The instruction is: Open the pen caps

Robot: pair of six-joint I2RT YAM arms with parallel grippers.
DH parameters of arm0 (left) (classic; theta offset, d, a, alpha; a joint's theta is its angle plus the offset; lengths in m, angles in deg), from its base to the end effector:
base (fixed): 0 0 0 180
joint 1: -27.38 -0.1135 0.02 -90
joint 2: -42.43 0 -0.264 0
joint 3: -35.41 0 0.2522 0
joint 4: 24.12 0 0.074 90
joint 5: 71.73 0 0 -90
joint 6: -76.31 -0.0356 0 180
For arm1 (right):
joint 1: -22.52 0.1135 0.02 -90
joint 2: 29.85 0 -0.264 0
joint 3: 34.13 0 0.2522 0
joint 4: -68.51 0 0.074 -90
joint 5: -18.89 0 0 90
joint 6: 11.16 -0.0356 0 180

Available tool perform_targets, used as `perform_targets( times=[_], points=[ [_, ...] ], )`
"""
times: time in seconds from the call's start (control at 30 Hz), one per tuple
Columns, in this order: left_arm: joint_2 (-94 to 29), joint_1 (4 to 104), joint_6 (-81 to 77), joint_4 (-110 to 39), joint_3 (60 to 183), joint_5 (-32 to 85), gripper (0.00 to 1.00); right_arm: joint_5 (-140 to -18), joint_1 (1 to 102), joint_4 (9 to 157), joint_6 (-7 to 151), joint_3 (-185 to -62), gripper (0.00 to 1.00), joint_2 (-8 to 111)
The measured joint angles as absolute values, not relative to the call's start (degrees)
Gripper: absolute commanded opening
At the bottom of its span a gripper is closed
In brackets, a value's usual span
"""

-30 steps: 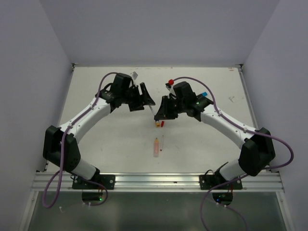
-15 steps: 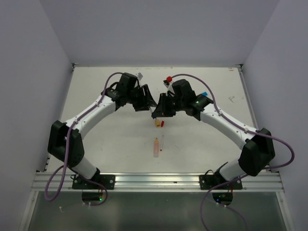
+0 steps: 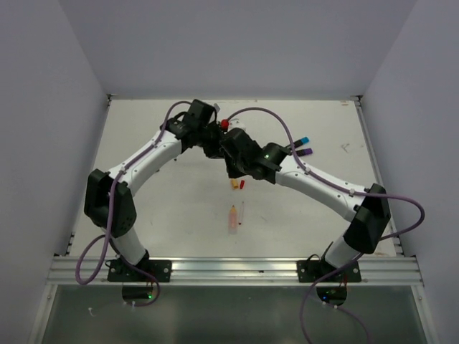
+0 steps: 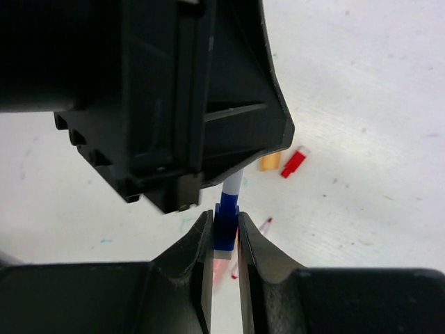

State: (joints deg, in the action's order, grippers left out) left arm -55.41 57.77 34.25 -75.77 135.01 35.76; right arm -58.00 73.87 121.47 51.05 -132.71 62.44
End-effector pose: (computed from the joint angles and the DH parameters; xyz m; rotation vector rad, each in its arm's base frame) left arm 0.3203 -0.2003 0.3002 -0.2557 2.6260 -0.9215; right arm 0.2285 0.2728 0.3259 -0.3813 2.3631 0.3933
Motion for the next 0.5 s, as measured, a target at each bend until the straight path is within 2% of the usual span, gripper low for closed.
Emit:
perform_targets(
  times=[0.1, 0.2, 0.3, 0.5],
  points=[
    [-56.48, 58.01, 34.99, -76.64, 136.30, 36.07, 0.00, -50.81, 76.38, 123.27, 52.56, -133.50, 0.00, 62.88],
    [-56.57, 57.83, 35.39, -76.42, 136.13, 37.64, 0.00, -50.29, 76.86, 122.54, 54.05, -132.52, 0.00, 62.27],
    [-56.04, 56.74, 35.78, -73.78, 133.38, 40.92, 0.00, -59.60, 73.70, 116.51, 53.98, -126.15, 0.00, 58.27],
    [-52.31, 53.92, 34.71, -62.94, 124.74, 47.56, 0.00, -89.00, 64.78, 96.60, 43.38, -107.16, 0.00, 50.38]
  ],
)
